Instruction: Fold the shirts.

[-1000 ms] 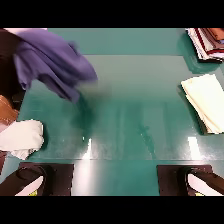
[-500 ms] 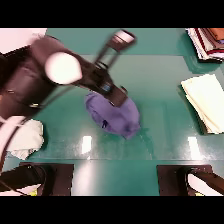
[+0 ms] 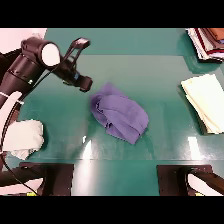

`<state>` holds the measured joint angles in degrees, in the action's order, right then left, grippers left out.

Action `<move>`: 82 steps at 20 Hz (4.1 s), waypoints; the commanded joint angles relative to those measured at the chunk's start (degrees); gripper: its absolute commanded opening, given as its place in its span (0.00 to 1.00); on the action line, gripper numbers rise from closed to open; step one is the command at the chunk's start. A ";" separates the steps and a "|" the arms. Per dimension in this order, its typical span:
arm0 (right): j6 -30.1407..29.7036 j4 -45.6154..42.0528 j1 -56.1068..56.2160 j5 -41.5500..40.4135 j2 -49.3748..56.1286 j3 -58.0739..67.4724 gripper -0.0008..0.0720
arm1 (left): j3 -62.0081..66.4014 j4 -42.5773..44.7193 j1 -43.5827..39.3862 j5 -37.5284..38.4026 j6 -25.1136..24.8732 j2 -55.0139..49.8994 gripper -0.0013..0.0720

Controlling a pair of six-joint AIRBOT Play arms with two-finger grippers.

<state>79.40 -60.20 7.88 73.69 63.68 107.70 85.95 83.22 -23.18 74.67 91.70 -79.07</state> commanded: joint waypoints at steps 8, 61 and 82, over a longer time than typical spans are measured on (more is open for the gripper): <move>0.04 0.17 0.02 0.11 1.42 0.04 0.03 | -31.80 -24.79 9.09 -27.71 -0.02 -0.59 0.75; -6.08 2.99 6.08 -9.99 0.44 -33.64 0.03 | 2.43 -18.49 13.81 -18.01 -9.38 16.94 0.05; 6.16 -6.12 5.16 8.39 10.01 -2.80 0.03 | 21.42 -2.49 13.81 -5.38 -9.60 6.69 0.05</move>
<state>82.94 -66.13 10.13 79.55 65.21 104.25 108.99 74.89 -9.41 64.75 81.95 -64.47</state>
